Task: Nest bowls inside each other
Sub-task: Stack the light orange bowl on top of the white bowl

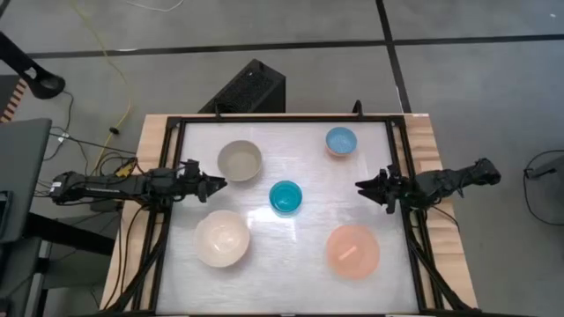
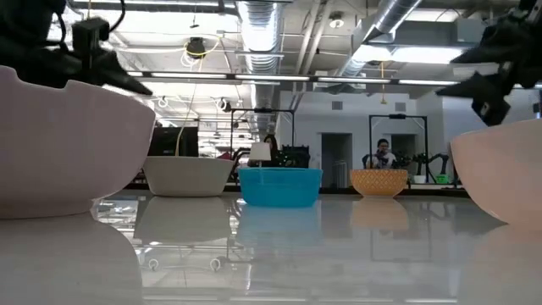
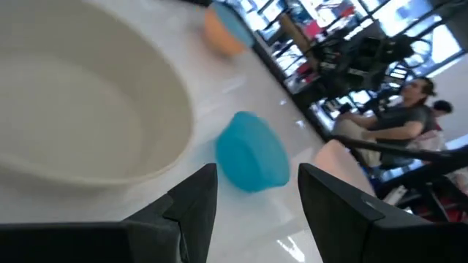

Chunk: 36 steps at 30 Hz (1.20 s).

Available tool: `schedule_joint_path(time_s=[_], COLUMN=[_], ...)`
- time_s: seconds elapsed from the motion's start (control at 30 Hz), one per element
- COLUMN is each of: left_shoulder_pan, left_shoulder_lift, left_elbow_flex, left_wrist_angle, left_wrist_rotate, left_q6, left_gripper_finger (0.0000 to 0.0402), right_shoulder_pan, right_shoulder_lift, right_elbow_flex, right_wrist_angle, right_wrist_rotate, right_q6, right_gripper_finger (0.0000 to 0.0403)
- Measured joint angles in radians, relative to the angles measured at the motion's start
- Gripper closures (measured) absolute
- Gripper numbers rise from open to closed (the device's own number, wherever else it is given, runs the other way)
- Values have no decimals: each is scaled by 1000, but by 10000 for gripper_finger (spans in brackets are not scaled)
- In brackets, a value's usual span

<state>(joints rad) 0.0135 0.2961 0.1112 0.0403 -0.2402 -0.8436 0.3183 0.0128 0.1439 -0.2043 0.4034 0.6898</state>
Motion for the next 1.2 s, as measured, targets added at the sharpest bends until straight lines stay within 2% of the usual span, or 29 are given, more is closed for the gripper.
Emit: schedule_joint_path(time_s=[0.27, 0.53, 0.8, 0.9, 1.07, 1.2], left_shoulder_pan=[0, 0, 0, 0, 0, 0], left_shoulder_lift=[46, 208, 328, 342, 343, 338], left_elbow_flex=[163, 320, 381, 386, 386, 386], left_wrist_angle=[-14, -131, -78, -49, -48, -44], left_wrist_rotate=[-33, -8, 0, -1, -1, -2], left_q6=[164, 248, 313, 326, 319, 319], left_gripper_finger=[221, 221, 221, 221, 221, 221], right_shoulder_pan=[-2, -37, -54, -53, -51, -51], right_shoulder_lift=[40, 215, 479, 575, 695, 749], right_elbow_flex=[137, 284, 407, 443, 474, 474], right_wrist_angle=[21, 4, 10, 5, -110, -220], right_wrist_rotate=[46, 33, -118, -222, -410, -457], right_q6=[-168, -244, -254, -251, -209, -214], right_gripper_finger=[223, 223, 223, 223, 223, 223])
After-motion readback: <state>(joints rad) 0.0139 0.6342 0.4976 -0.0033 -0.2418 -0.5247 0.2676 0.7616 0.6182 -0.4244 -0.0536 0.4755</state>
